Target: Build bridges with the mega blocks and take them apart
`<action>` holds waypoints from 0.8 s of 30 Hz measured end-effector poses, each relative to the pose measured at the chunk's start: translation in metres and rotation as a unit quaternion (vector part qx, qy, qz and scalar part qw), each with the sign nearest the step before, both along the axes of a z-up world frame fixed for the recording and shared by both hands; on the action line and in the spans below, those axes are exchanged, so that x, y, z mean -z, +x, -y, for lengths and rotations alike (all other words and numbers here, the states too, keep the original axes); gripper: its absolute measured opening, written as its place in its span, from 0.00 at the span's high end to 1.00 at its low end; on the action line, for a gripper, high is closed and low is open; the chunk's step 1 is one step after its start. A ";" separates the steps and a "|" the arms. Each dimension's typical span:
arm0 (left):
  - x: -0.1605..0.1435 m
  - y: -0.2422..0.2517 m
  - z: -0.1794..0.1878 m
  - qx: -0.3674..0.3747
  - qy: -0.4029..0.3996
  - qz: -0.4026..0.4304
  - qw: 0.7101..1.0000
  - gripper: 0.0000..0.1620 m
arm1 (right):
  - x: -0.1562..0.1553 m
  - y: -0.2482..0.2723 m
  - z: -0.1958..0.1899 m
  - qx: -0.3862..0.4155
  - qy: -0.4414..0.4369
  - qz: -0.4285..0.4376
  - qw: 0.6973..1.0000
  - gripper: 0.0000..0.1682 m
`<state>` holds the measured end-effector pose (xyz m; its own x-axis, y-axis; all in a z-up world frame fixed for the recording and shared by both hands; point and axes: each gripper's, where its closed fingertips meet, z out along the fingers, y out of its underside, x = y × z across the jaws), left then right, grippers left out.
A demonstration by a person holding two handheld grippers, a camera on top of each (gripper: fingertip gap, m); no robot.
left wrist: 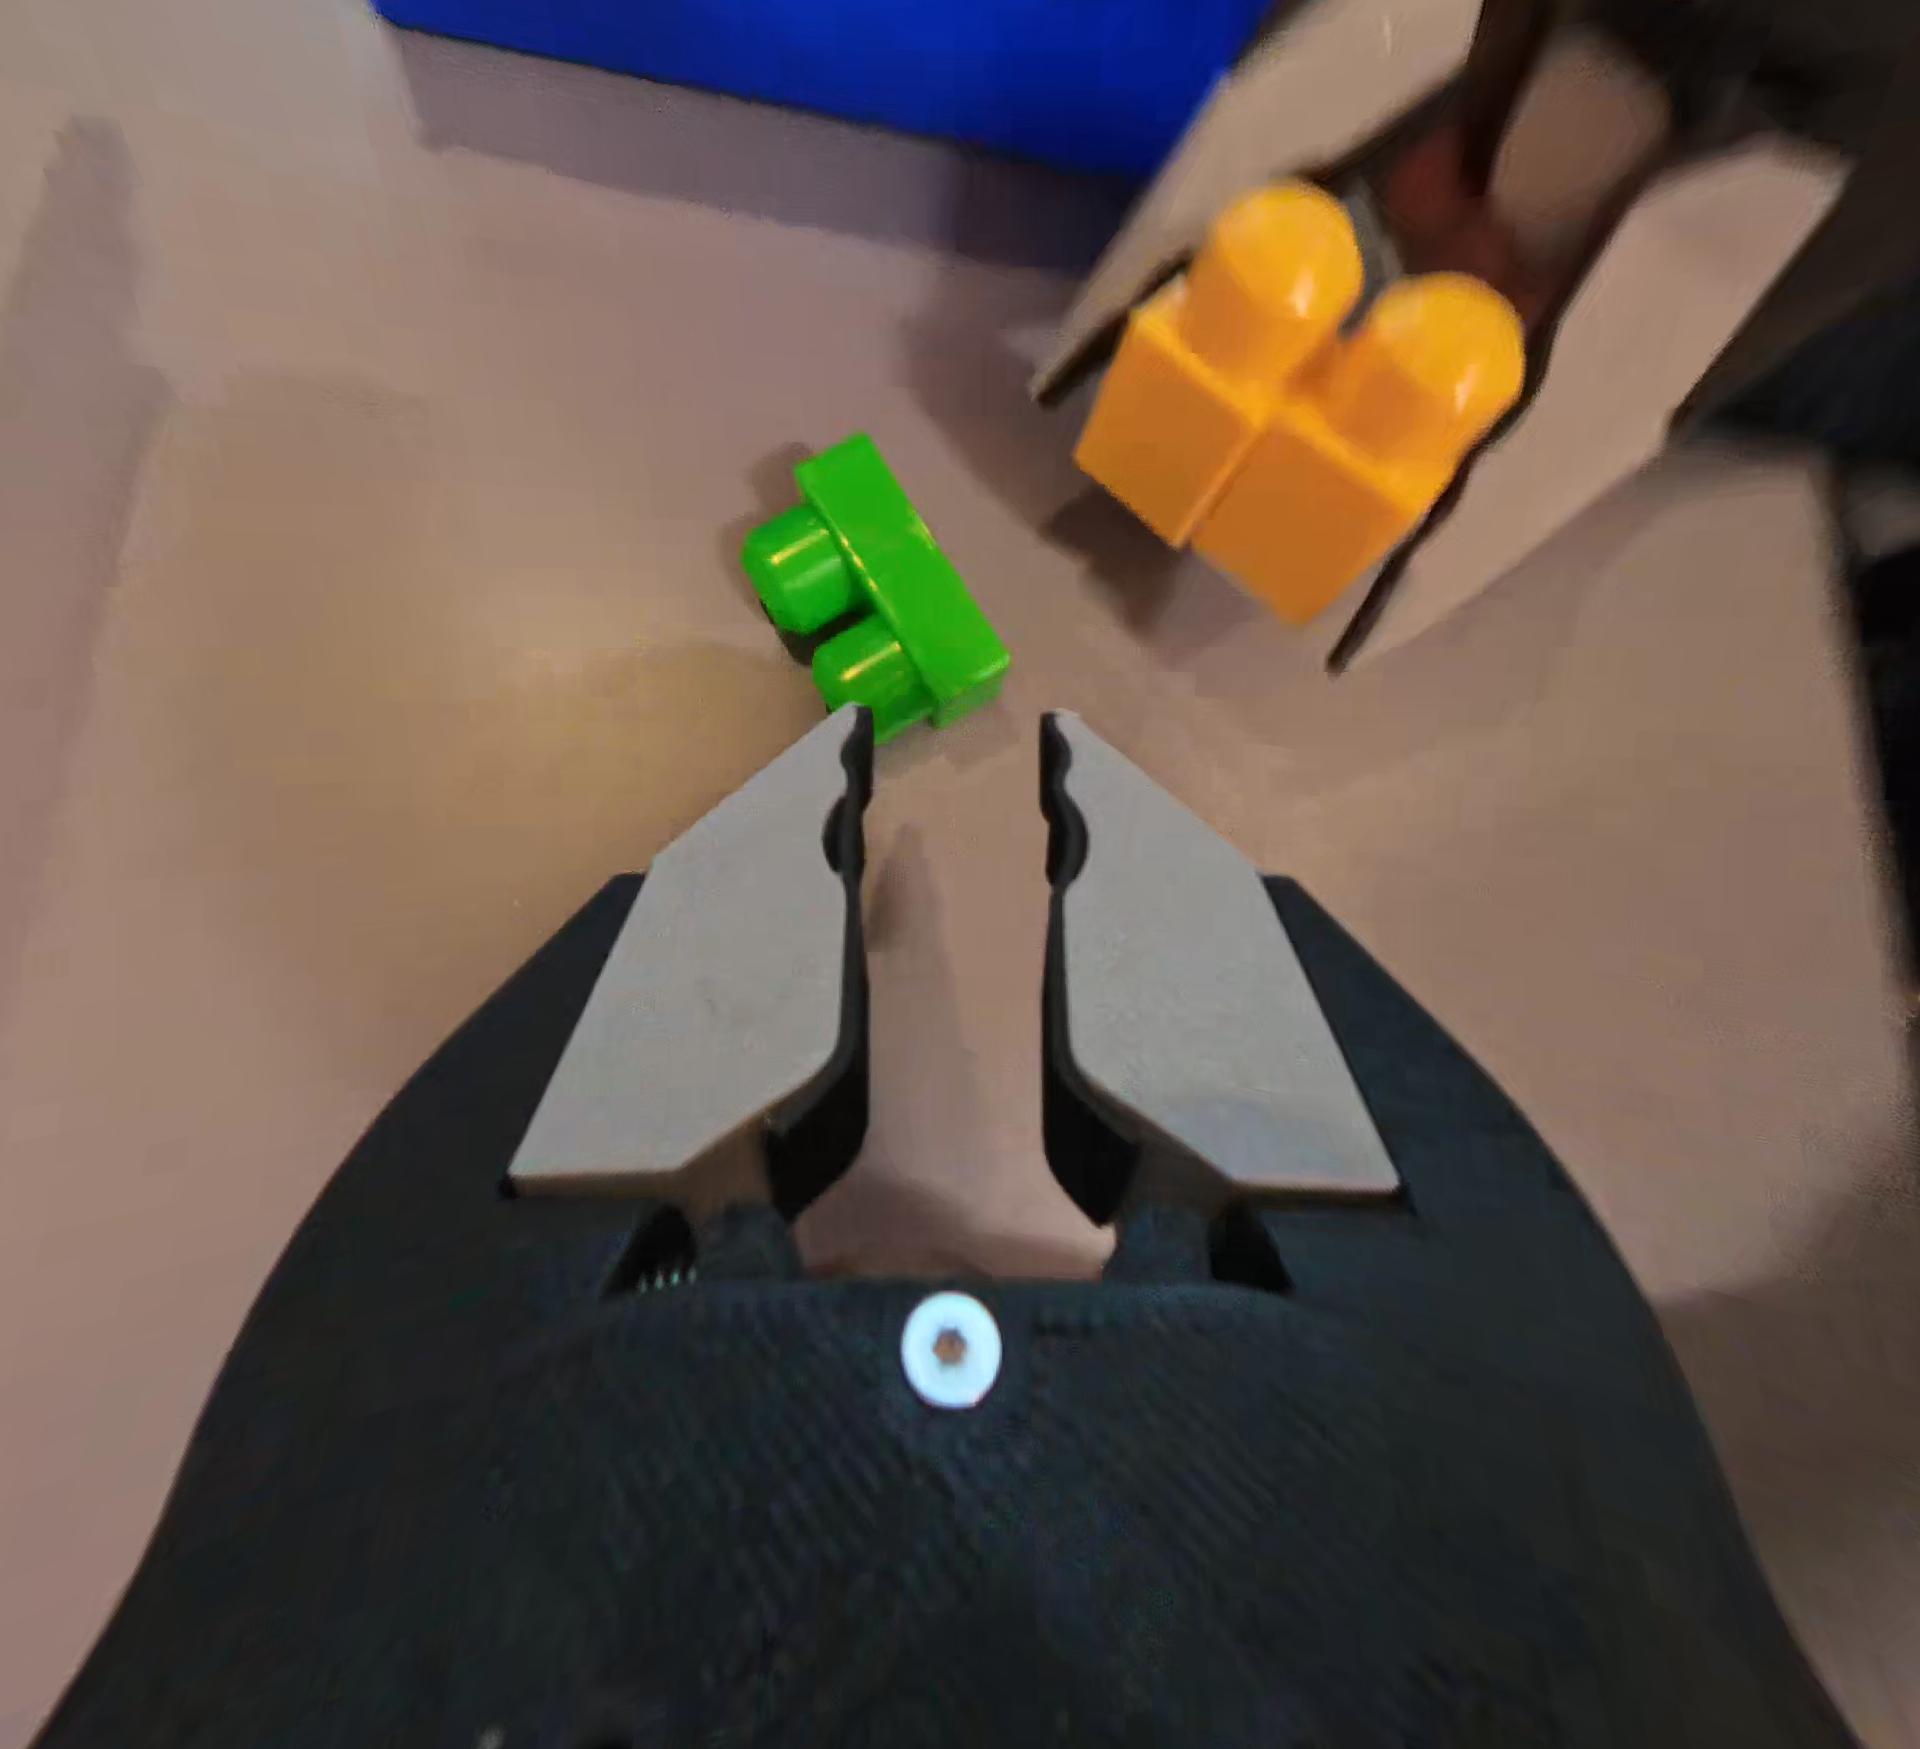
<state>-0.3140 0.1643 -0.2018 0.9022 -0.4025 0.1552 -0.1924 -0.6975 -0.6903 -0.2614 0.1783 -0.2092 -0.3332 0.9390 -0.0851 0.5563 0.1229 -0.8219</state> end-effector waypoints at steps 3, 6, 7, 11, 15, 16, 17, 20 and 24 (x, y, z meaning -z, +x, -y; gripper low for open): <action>0.012 -0.002 0.005 0.077 -0.018 -0.111 0.991 0.81 | 0.004 0.001 0.001 -0.004 0.009 0.006 1.000 0.51; 0.017 -0.006 0.002 0.119 -0.034 -0.159 0.979 0.81 | 0.006 0.001 0.000 -0.004 0.012 0.011 1.000 0.51; 0.018 -0.006 0.001 0.134 -0.037 -0.167 0.976 0.82 | 0.006 0.002 0.000 -0.003 0.012 0.012 1.000 0.51; 0.023 -0.010 -0.004 0.177 -0.044 -0.210 0.961 0.83 | 0.007 0.002 -0.002 -0.002 0.007 0.015 1.000 0.51; 0.026 -0.011 -0.010 0.202 -0.045 -0.236 0.949 0.82 | 0.007 0.002 0.000 -0.007 0.002 0.017 1.000 0.51; 0.026 -0.013 -0.012 0.202 -0.042 -0.248 0.946 0.80 | 0.007 0.002 0.001 -0.008 0.001 0.018 1.000 0.50; 0.026 -0.015 -0.014 0.205 -0.040 -0.256 0.944 0.78 | 0.007 0.003 0.001 -0.008 0.000 0.018 1.000 0.50; 0.030 -0.013 -0.014 0.225 -0.049 -0.260 0.938 0.77 | 0.008 0.003 0.001 -0.009 -0.003 0.020 1.000 0.50; 0.038 -0.011 -0.019 0.246 -0.062 -0.274 0.928 0.76 | 0.008 0.003 0.001 -0.009 -0.009 0.023 1.000 0.50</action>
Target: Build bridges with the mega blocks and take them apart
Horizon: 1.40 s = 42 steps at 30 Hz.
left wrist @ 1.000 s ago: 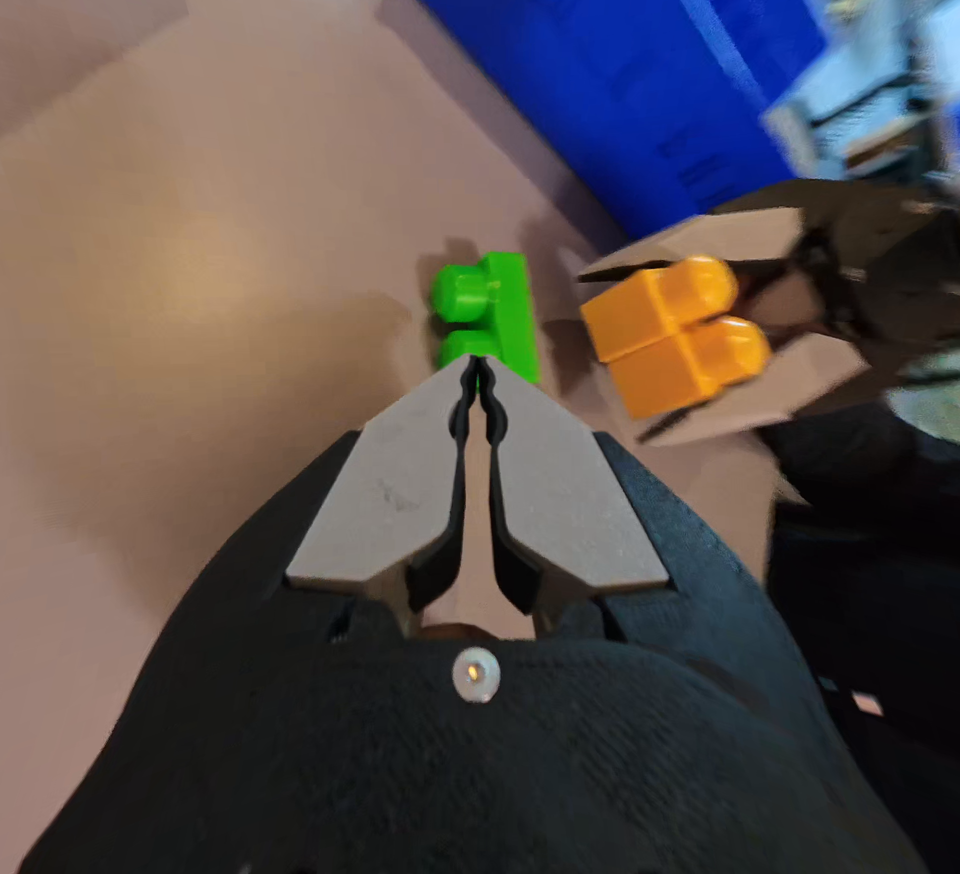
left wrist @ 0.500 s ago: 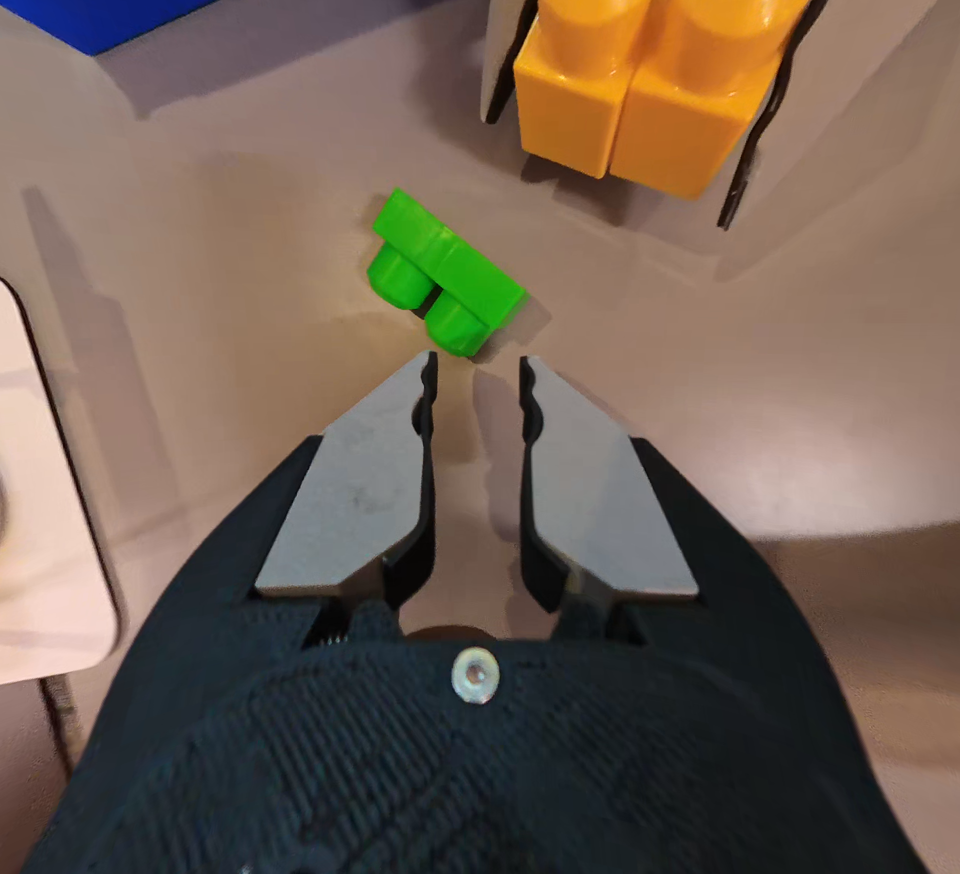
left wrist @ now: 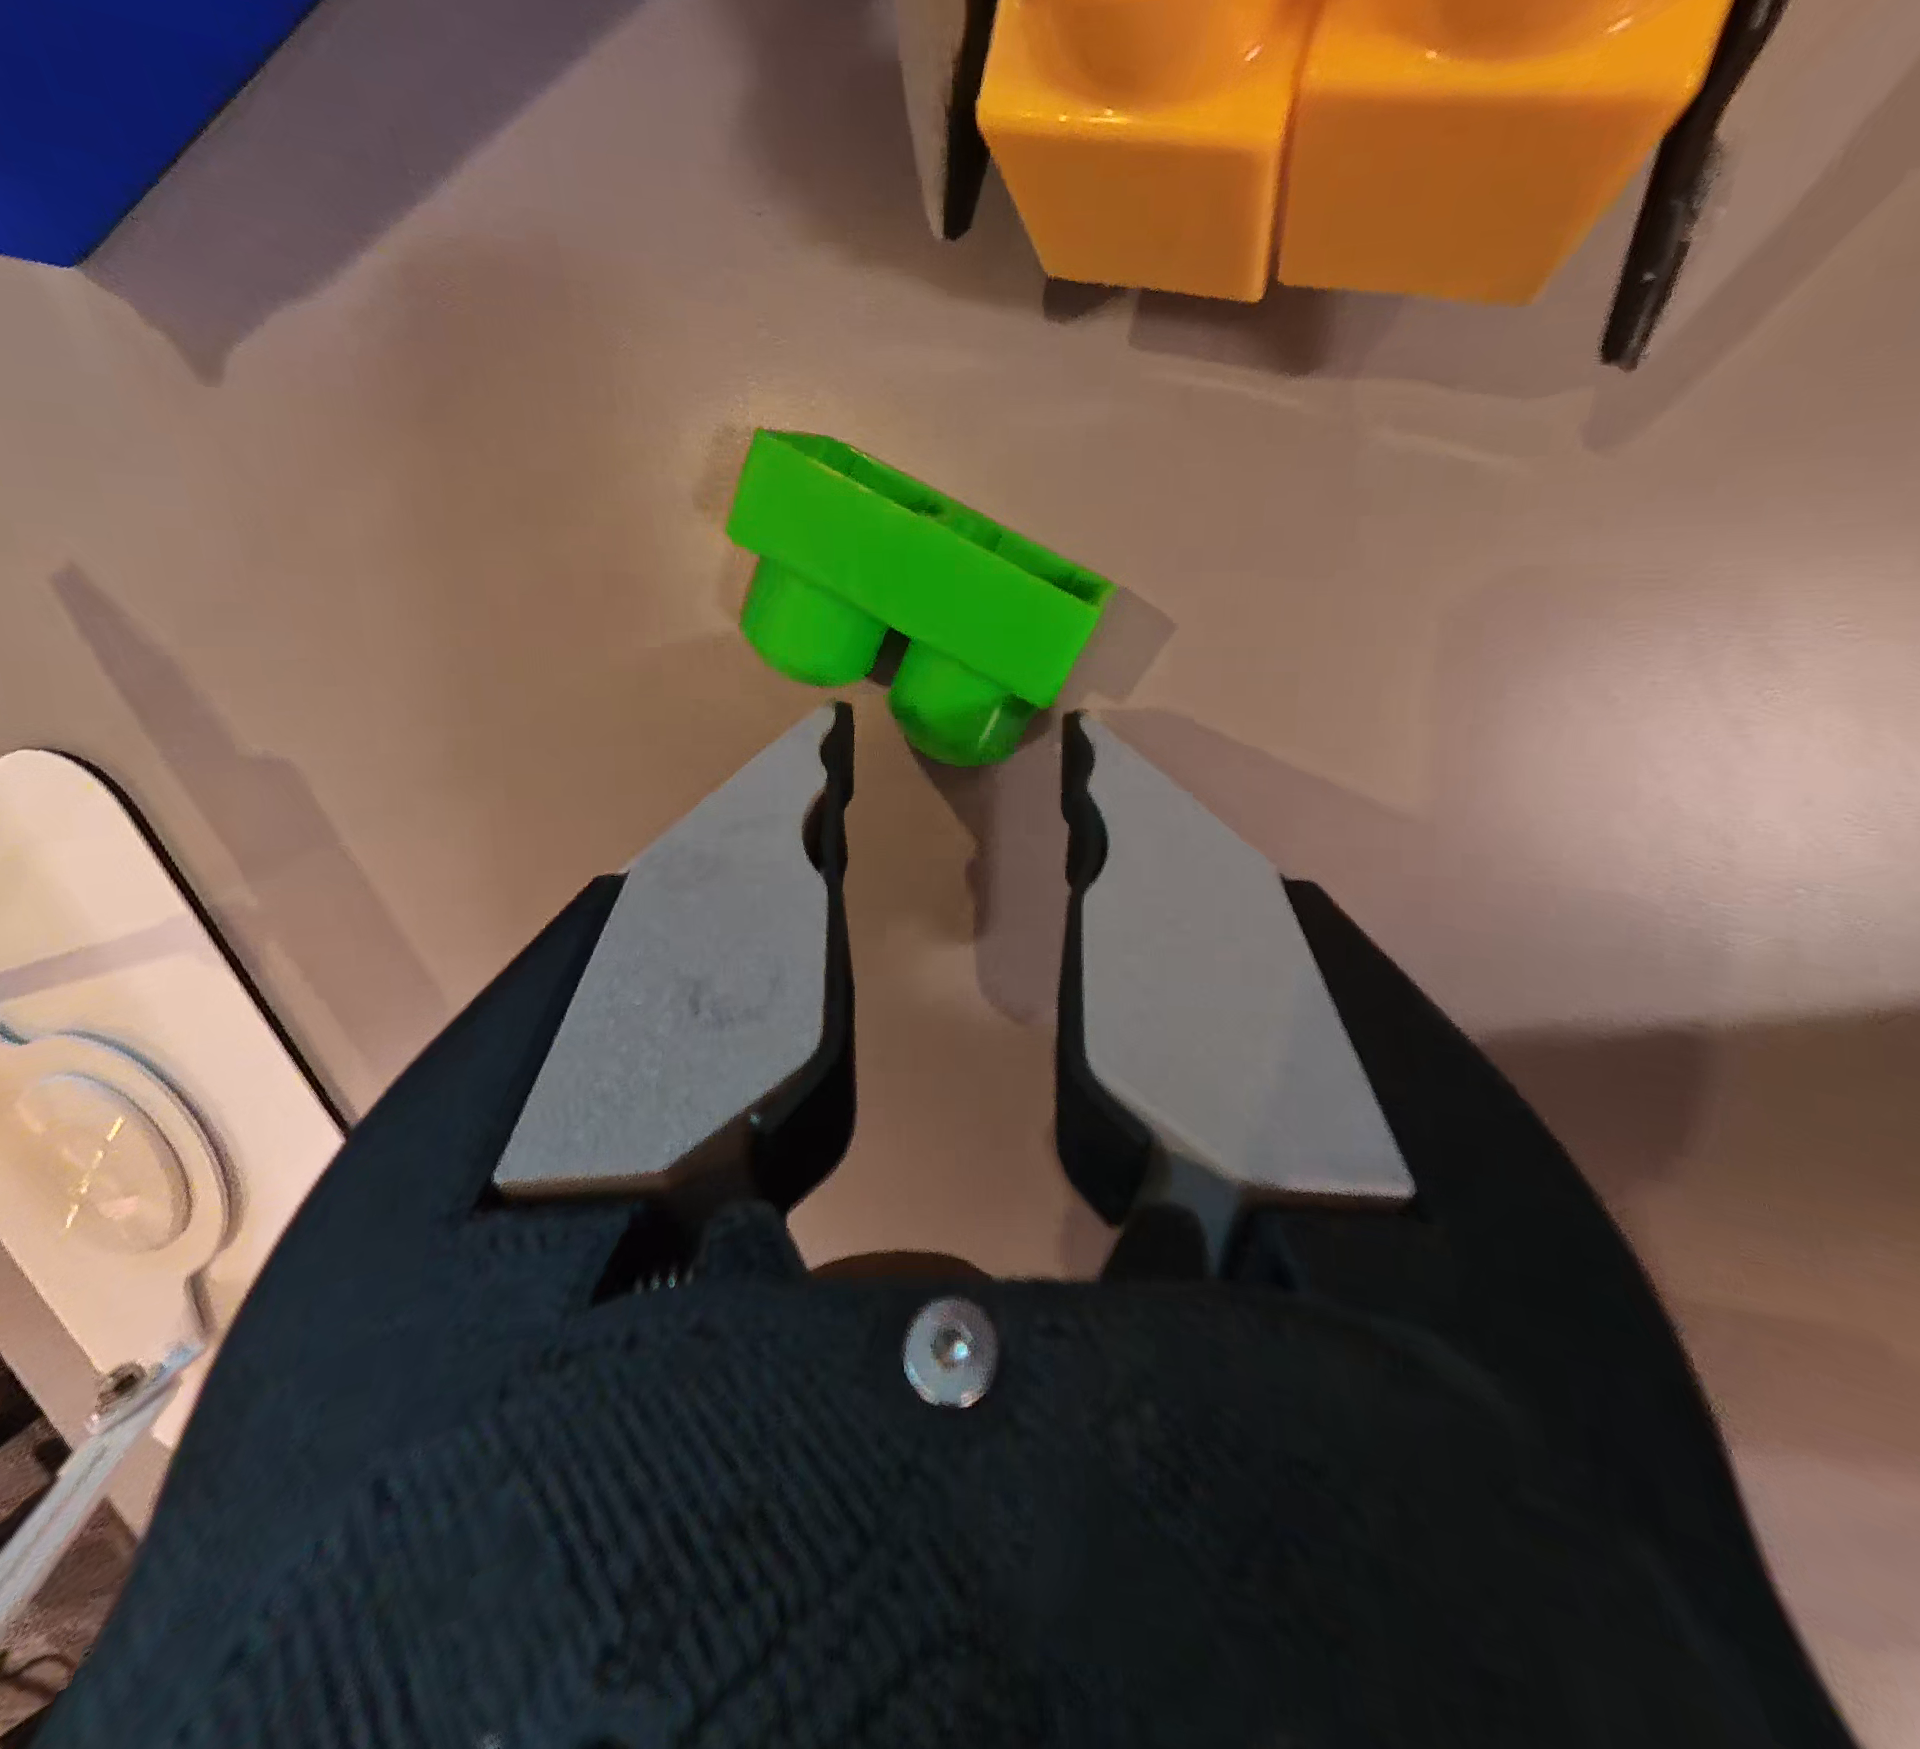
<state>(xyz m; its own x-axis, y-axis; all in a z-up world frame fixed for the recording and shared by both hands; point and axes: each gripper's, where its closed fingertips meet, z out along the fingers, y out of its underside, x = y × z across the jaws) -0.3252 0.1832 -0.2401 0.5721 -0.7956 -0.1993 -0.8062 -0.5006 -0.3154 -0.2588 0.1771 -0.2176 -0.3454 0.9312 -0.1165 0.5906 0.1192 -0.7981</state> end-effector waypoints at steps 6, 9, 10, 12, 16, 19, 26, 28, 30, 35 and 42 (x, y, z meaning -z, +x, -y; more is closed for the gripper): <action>0.005 0.013 -0.005 0.021 -0.003 0.012 1.000 0.84 | 0.001 0.000 0.000 0.000 -0.005 0.003 1.000 0.50; 0.005 0.016 -0.005 0.015 0.003 0.025 1.000 0.84 | 0.001 0.000 0.001 -0.002 -0.008 0.004 1.000 0.50; 0.005 0.017 -0.004 0.013 0.005 0.025 1.000 0.84 | 0.002 0.000 0.001 -0.001 -0.007 0.005 1.000 0.50; 0.004 0.015 0.004 0.014 -0.002 0.015 1.000 0.84 | 0.003 -0.001 0.001 0.000 -0.007 0.006 1.000 0.50; -0.014 -0.011 0.034 -0.008 -0.020 -0.037 0.999 0.84 | 0.008 -0.002 0.004 -0.004 0.001 0.013 1.000 0.50; -0.037 -0.034 0.068 -0.026 -0.049 -0.112 0.992 0.84 | 0.015 -0.005 0.011 -0.014 0.023 0.020 0.999 0.51; -0.040 -0.047 0.152 -0.026 -0.185 -0.307 0.933 0.84 | 0.021 -0.013 0.026 -0.031 0.041 0.026 0.998 0.51; -0.031 -0.039 0.162 -0.033 -0.199 -0.310 0.929 0.84 | 0.022 -0.013 0.027 -0.031 0.043 0.024 0.998 0.51; -0.022 -0.025 0.165 -0.050 -0.196 -0.277 0.939 0.84 | 0.021 -0.013 0.024 -0.027 0.040 0.022 0.999 0.51; -0.017 0.006 0.155 -0.093 -0.135 -0.170 0.972 0.84 | 0.021 -0.012 0.017 -0.019 0.019 0.022 0.999 0.50; -0.033 0.020 0.143 -0.196 -0.038 -0.056 0.978 0.77 | 0.020 -0.011 0.023 -0.032 0.019 0.023 0.999 0.50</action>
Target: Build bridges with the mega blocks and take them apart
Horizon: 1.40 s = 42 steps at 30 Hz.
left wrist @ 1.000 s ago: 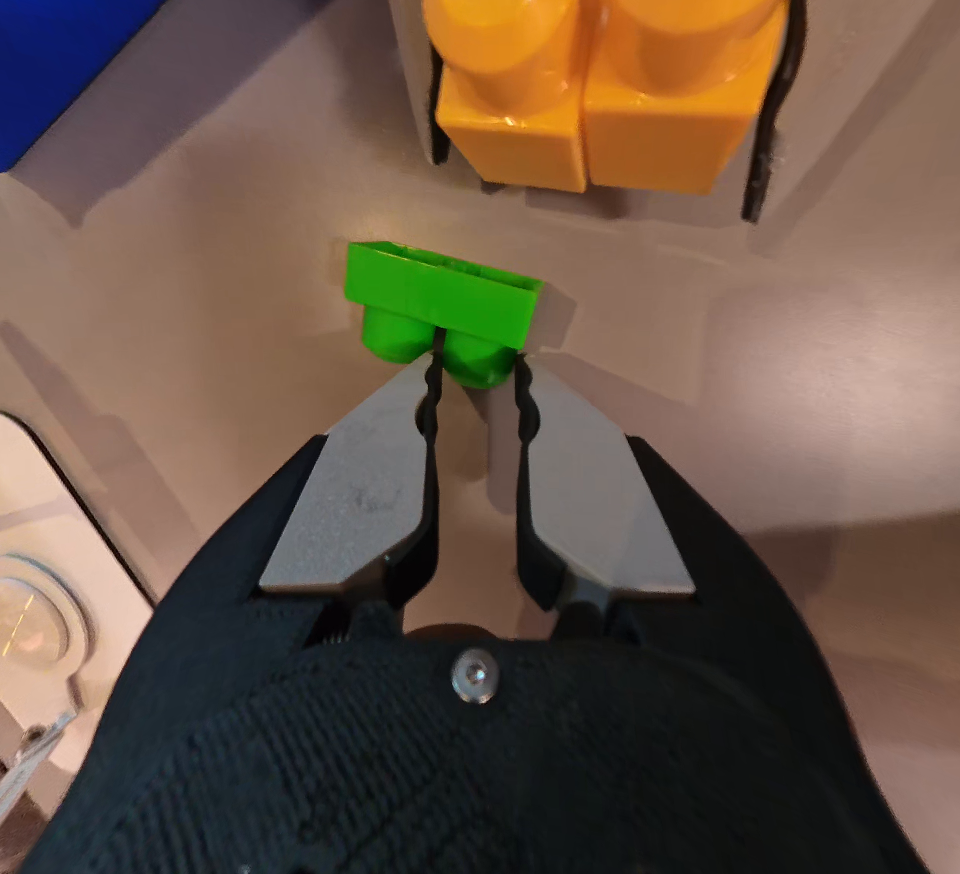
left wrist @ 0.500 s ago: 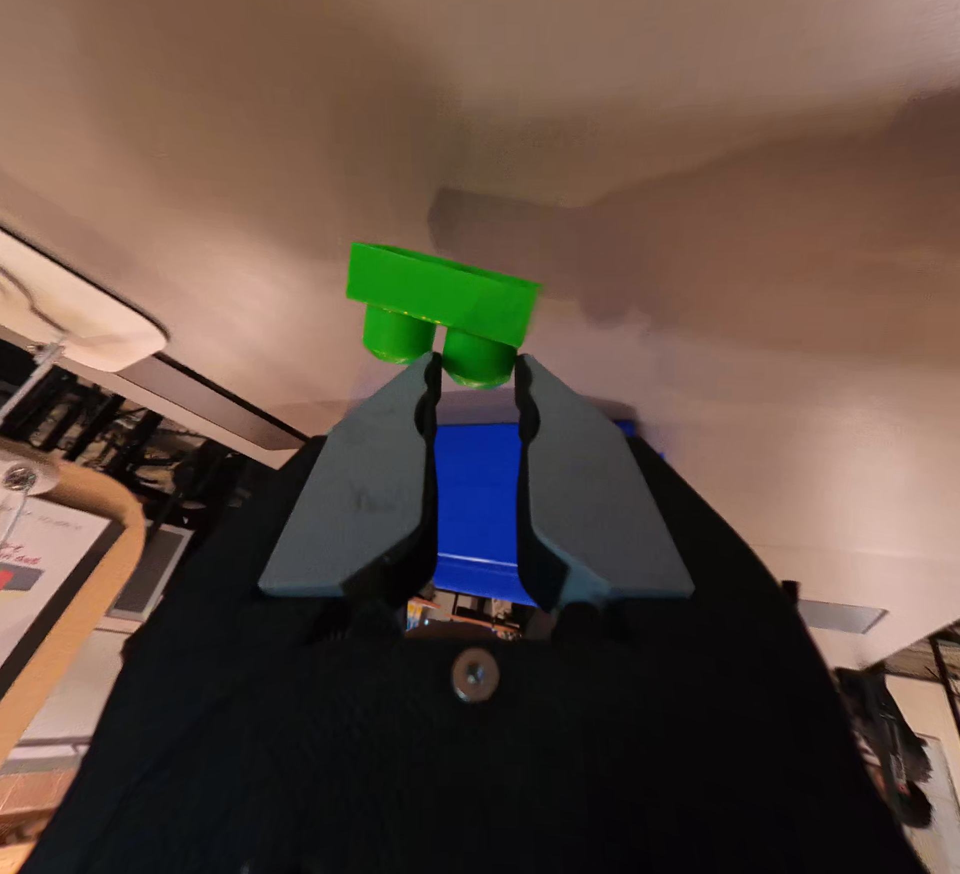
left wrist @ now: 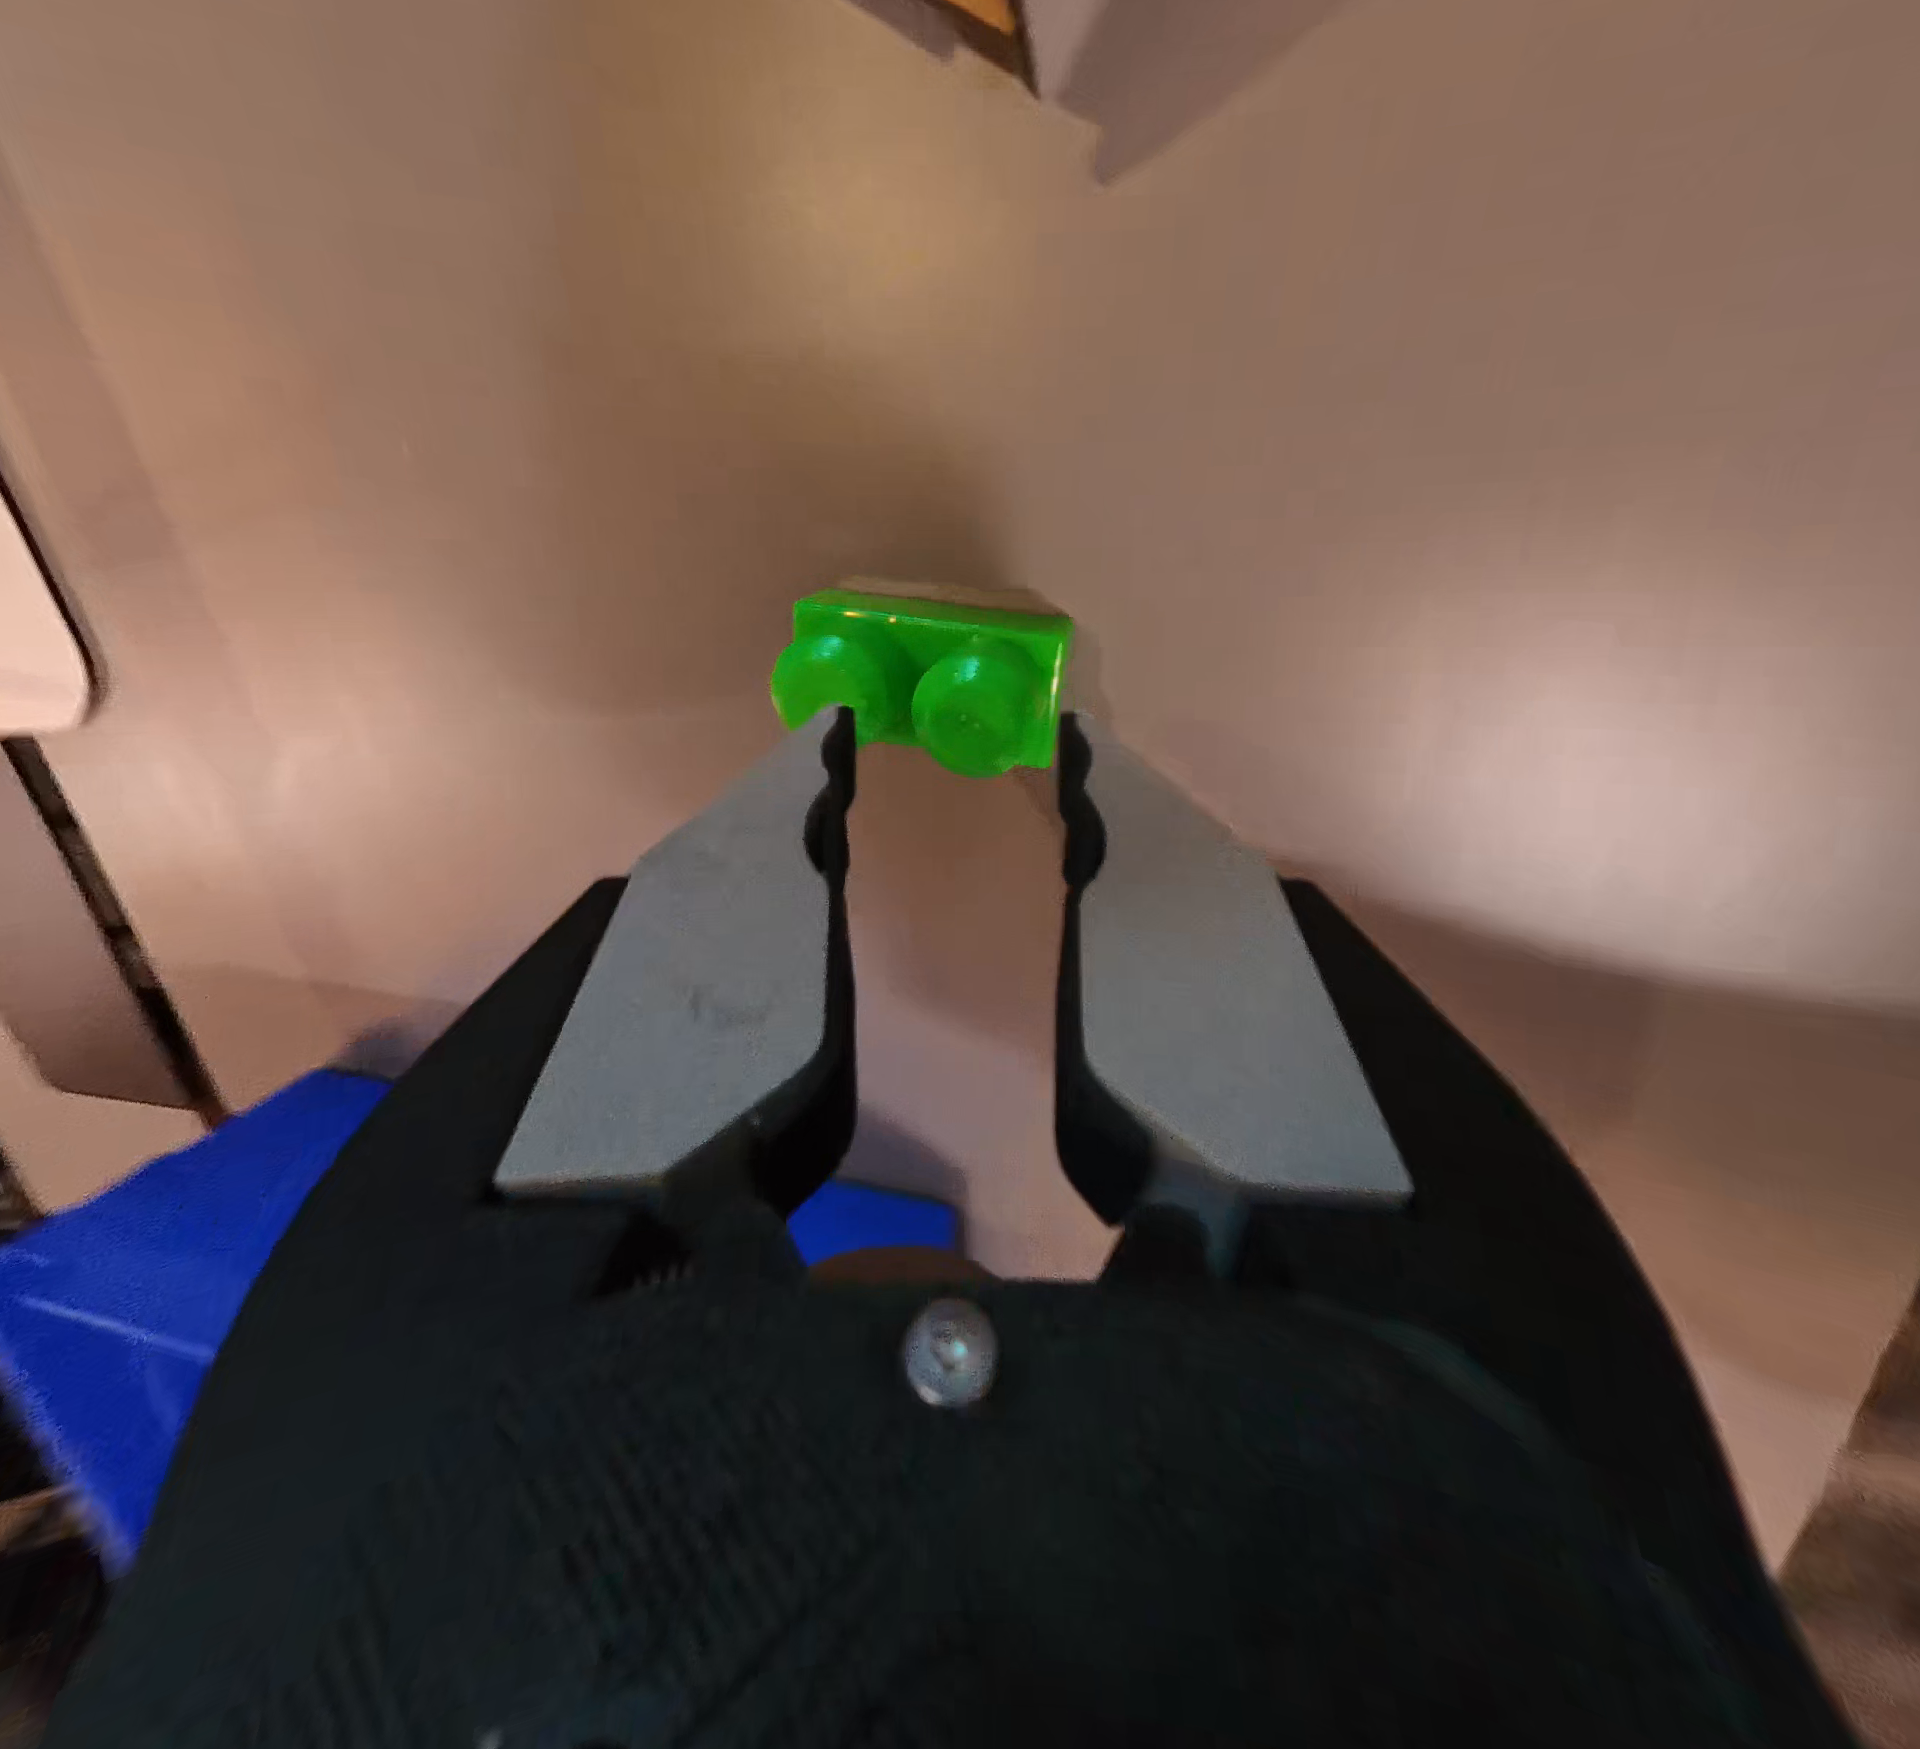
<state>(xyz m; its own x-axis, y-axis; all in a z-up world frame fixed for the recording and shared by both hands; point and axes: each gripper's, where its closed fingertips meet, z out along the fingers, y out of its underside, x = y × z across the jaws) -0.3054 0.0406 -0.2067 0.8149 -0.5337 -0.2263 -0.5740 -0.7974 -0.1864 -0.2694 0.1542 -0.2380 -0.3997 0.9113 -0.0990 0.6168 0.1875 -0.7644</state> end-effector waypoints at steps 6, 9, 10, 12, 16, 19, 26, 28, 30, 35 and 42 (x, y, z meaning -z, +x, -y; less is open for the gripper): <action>0.017 -0.004 0.005 -0.151 0.102 0.079 0.980 0.60 | -0.002 0.002 0.008 -0.019 -0.001 -0.002 1.000 0.50; 0.011 -0.012 -0.001 -0.111 0.166 0.066 0.978 0.54 | 0.001 0.002 0.010 -0.023 0.003 0.002 1.000 0.50; 0.006 -0.013 -0.005 -0.094 0.187 0.065 0.976 0.55 | 0.002 0.003 0.010 -0.025 0.005 0.004 1.000 0.50; 0.002 -0.007 -0.008 -0.040 0.188 0.076 0.978 0.55 | 0.002 0.003 0.011 -0.027 0.005 0.003 1.000 0.50; 0.000 -0.011 -0.012 0.009 0.168 0.100 0.981 0.57 | 0.000 0.004 0.011 -0.030 0.000 0.000 1.000 0.50; -0.004 -0.008 -0.011 0.027 0.151 0.159 0.975 0.65 | 0.000 0.005 0.011 -0.031 -0.001 0.001 1.000 0.50; 0.016 -0.012 -0.011 0.038 0.101 0.142 0.984 0.58 | 0.000 0.005 0.012 -0.034 -0.005 0.003 0.999 0.50; 0.023 -0.009 -0.010 0.043 0.087 0.140 0.985 0.57 | 0.000 0.005 0.012 -0.035 -0.004 0.003 0.999 0.50; 0.030 -0.010 -0.010 0.046 0.079 0.128 0.988 0.56 | 0.000 0.005 0.012 -0.035 -0.004 0.003 0.999 0.50; 0.035 -0.013 -0.011 0.045 0.073 0.119 0.989 0.59 | 0.000 0.006 0.012 -0.035 -0.004 0.005 0.999 0.50; 0.022 -0.013 -0.012 0.040 0.096 0.130 0.986 0.60 | 0.001 0.006 0.013 -0.037 -0.001 0.005 0.999 0.50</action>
